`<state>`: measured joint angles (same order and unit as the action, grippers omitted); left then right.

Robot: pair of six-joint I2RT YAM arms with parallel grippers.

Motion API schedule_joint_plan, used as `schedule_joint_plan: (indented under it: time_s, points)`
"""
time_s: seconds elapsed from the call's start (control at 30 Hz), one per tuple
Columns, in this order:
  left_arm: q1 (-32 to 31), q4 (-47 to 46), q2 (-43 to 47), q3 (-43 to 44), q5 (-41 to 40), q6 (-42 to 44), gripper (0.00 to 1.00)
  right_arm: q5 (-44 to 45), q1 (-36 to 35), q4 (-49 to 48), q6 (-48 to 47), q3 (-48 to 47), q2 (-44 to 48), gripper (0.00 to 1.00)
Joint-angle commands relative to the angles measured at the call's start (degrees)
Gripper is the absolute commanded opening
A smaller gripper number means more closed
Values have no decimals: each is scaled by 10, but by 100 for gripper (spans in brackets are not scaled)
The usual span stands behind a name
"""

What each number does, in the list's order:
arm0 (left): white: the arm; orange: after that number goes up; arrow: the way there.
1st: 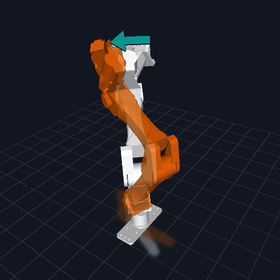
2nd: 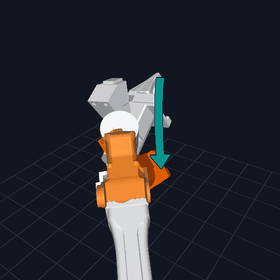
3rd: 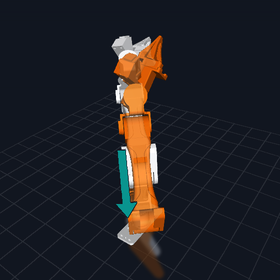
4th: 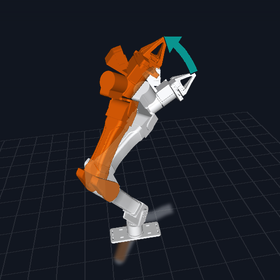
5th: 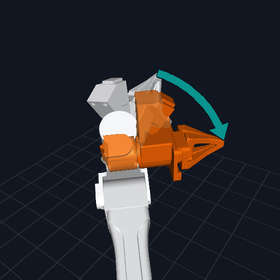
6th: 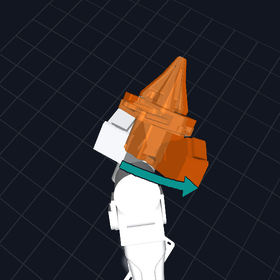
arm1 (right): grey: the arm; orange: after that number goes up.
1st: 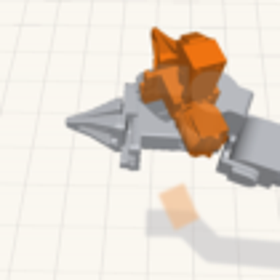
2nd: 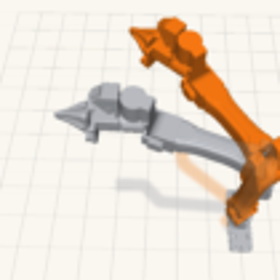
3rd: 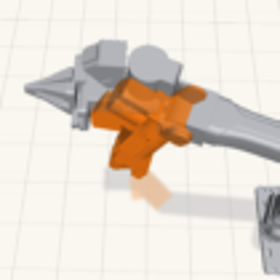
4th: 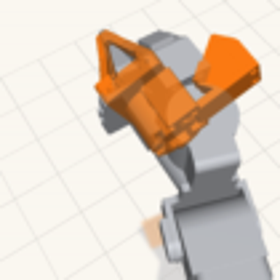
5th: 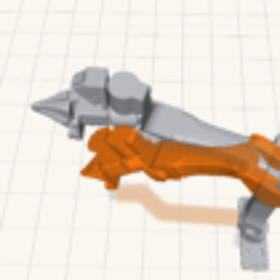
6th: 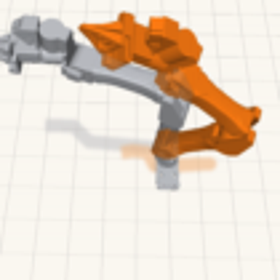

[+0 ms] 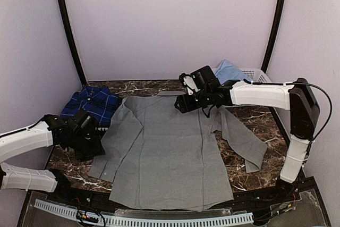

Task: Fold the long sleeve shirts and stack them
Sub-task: Pick up the flattened shirt from the center of the board.

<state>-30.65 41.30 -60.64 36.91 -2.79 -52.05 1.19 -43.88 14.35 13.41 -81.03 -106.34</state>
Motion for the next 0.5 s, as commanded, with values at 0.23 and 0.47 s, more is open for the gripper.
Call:
schedule_joint_plan:
  time_s: [0.23,0.47]
  points:
    - [-63,64,113,-117,-29,-196,56,-34,-22,-45,22,39,30,69]
    - [-67,10,88,-149,-34,-209,59,-34,-34,-49,28,41,29,69]
